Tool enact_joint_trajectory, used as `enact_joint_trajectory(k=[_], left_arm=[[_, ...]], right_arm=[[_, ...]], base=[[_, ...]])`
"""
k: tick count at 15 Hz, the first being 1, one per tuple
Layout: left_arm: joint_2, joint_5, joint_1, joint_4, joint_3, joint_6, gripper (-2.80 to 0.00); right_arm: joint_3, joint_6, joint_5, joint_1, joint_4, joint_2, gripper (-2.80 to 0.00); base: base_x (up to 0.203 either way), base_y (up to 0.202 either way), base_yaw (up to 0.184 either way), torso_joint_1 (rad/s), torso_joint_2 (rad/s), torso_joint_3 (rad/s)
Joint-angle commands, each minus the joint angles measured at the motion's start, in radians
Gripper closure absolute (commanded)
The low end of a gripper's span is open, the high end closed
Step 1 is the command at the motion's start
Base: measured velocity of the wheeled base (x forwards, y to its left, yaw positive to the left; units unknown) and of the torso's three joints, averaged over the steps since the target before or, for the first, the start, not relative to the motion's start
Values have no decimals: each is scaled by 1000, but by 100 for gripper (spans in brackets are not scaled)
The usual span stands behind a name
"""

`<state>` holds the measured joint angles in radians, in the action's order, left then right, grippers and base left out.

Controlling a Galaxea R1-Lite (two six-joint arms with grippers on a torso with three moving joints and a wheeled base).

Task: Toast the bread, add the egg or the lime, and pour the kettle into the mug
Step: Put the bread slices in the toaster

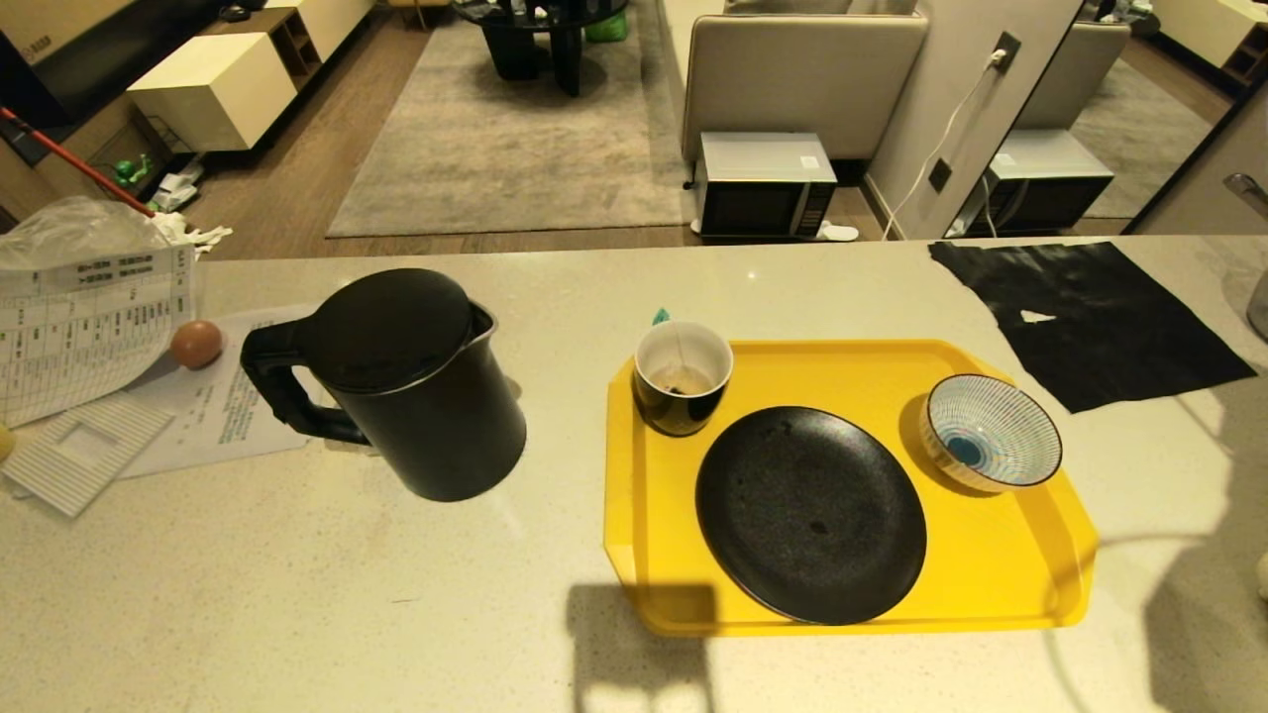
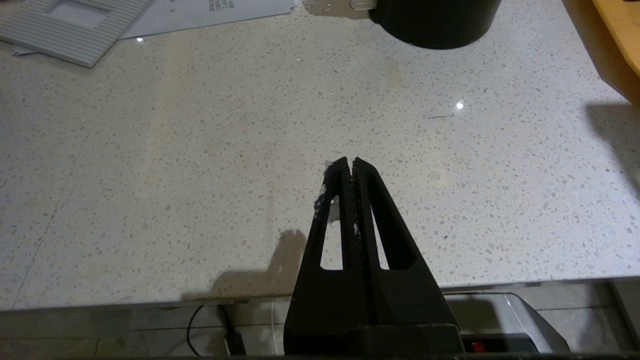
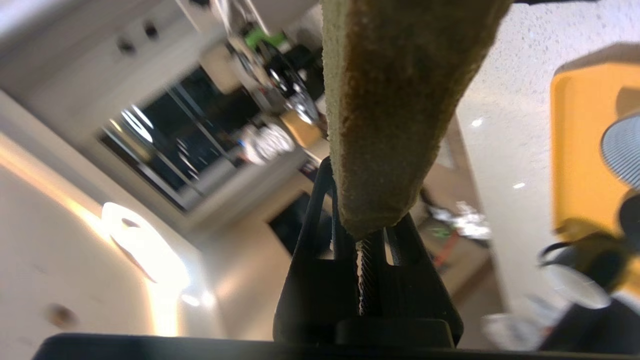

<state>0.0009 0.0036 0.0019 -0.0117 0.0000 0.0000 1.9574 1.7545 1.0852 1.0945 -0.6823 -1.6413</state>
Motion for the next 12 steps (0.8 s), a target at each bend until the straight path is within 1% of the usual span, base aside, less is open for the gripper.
enact_joint_trajectory(k=[1,2,5,6,7,9,10,12], left_arm=[[1,1,0,-1,0,0,0],[1,1,0,-1,0,0,0],[1,1,0,-1,0,0,0],[1,0,1,-1,0,0,0],[1,0,0,-1,0,0,0],[1,1,1,-1,0,0,0],[1,0,0,-1,0,0,0],[1,0,0,-1,0,0,0]], right_arm=[[-19,16,53,40,-97,4,0],[-34,16,84,61,-122,9,0],[-99,15,115,117,-129,25,0],[-124,14,141,139,-132,34,0],[-144,14,172,167,-137,52,0],[-184,14,267,253,-141,84,0],[-215,14,310,275,-141,103,0],[-264,14,321,287,-141,145,0]], base=[[0,0,0,0,0,0],[0,0,0,0,0,0],[0,0,0,0,0,0],[0,0,0,0,0,0],[0,0,0,0,0,0],[0,0,0,0,0,0],[0,0,0,0,0,0],[0,0,0,0,0,0]])
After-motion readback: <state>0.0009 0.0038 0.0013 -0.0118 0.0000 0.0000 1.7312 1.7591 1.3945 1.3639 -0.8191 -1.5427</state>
